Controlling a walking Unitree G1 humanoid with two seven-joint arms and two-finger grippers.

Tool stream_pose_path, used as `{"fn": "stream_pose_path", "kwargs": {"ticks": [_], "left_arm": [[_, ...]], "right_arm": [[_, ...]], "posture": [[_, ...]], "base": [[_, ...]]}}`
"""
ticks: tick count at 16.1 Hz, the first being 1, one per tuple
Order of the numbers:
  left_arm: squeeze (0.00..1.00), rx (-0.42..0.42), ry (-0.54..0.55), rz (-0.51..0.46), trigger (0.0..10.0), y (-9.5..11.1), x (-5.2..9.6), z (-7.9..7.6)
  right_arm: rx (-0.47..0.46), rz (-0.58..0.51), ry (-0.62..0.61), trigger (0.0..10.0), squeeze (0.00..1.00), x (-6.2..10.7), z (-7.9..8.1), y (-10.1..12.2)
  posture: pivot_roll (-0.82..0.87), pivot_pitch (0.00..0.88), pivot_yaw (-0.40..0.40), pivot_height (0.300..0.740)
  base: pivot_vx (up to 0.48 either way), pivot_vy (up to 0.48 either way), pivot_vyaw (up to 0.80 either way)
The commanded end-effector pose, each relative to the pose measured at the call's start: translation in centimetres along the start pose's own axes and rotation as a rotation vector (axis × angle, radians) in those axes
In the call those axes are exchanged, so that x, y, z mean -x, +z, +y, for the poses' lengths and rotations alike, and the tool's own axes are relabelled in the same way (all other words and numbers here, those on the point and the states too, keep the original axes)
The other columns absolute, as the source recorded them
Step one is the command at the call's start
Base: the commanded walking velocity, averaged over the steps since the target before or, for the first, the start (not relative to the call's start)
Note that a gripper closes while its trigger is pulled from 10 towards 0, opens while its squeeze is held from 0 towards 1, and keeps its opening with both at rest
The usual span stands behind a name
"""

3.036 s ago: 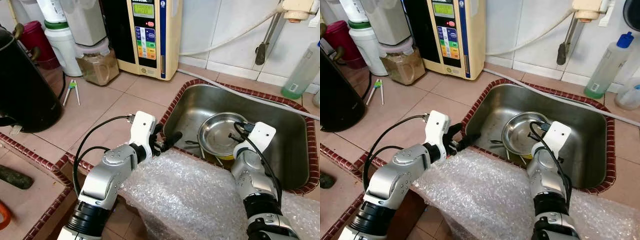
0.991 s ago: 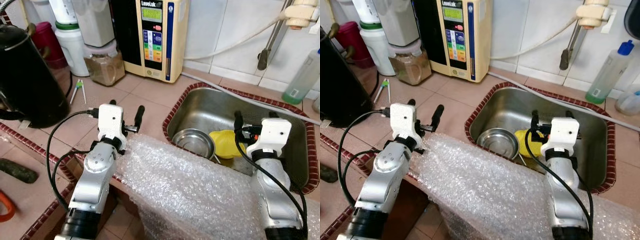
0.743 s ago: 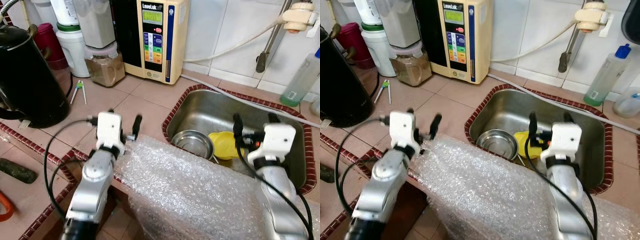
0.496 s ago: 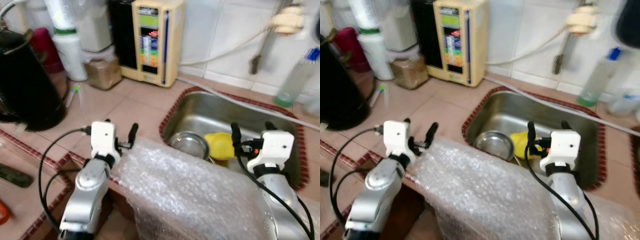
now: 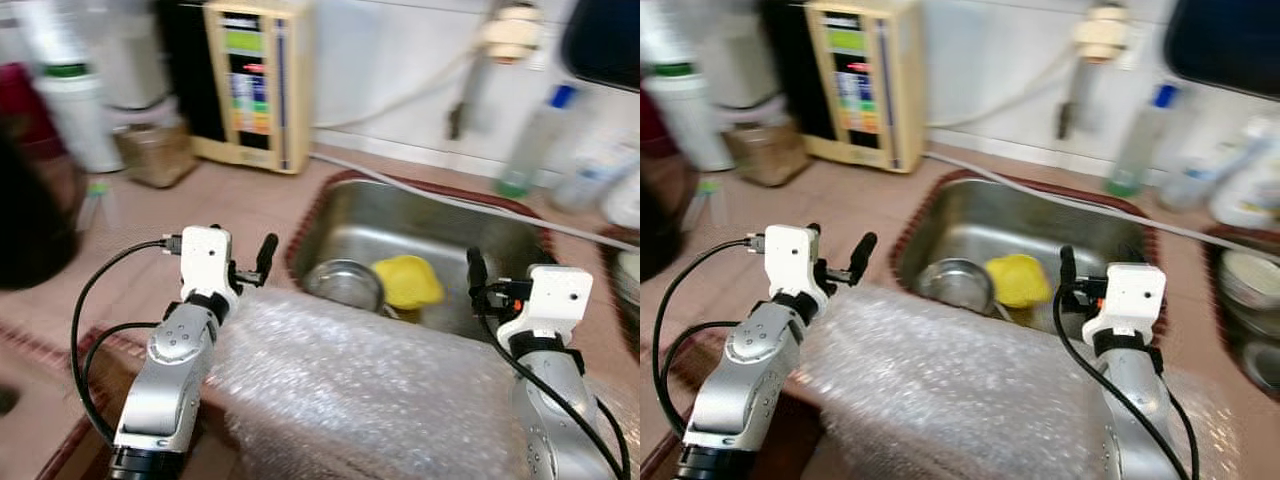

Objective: Kitchen organization

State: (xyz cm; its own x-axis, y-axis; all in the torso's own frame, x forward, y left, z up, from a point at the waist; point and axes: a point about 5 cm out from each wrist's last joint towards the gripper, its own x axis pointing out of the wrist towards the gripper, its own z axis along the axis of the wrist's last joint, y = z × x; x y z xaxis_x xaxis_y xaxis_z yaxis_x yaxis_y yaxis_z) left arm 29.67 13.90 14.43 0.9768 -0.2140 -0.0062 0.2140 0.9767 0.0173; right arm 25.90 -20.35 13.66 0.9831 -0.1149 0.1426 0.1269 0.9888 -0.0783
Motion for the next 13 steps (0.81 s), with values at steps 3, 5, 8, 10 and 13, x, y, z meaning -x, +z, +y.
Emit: {"fn": "stream_pose_path", "kwargs": {"ticks": [3,5,8,10,13], "left_arm": [[0.0,-0.018,-0.003,-0.009,10.0,0.4,0.9,-0.1],[0.0,-0.039,-0.005,-0.019,10.0,0.7,1.2,-0.2],[0.0,-0.075,0.016,-0.017,10.0,0.9,1.4,0.1],[0.0,-0.078,0.015,0.001,10.0,0.8,1.3,0.0],[0.0,-0.081,0.018,0.002,10.0,0.9,1.0,0.1]], "right_arm": [[-0.024,-0.024,0.01,10.0,0.0,0.0,0.6,0.7],[-0.031,-0.024,0.01,10.0,0.0,0.2,0.9,0.7],[-0.035,-0.017,0.001,10.0,0.0,0.7,0.8,0.5],[-0.034,-0.016,-0.003,10.0,0.0,0.7,0.6,0.5],[-0.032,-0.014,-0.007,10.0,0.0,0.7,0.6,0.6]], "posture": [[0.04,0.0,0.017,0.74],[0.03,0.0,0.025,0.74],[0.02,0.005,0.035,0.74],[0.02,0.007,0.038,0.74],[0.02,0.01,0.041,0.74]], "base": [[0.0,0.0,0.0],[0.0,0.0,0.0],[0.0,0.0,0.0],[0.0,0.0,0.0],[0.0,0.0,0.0]]}}
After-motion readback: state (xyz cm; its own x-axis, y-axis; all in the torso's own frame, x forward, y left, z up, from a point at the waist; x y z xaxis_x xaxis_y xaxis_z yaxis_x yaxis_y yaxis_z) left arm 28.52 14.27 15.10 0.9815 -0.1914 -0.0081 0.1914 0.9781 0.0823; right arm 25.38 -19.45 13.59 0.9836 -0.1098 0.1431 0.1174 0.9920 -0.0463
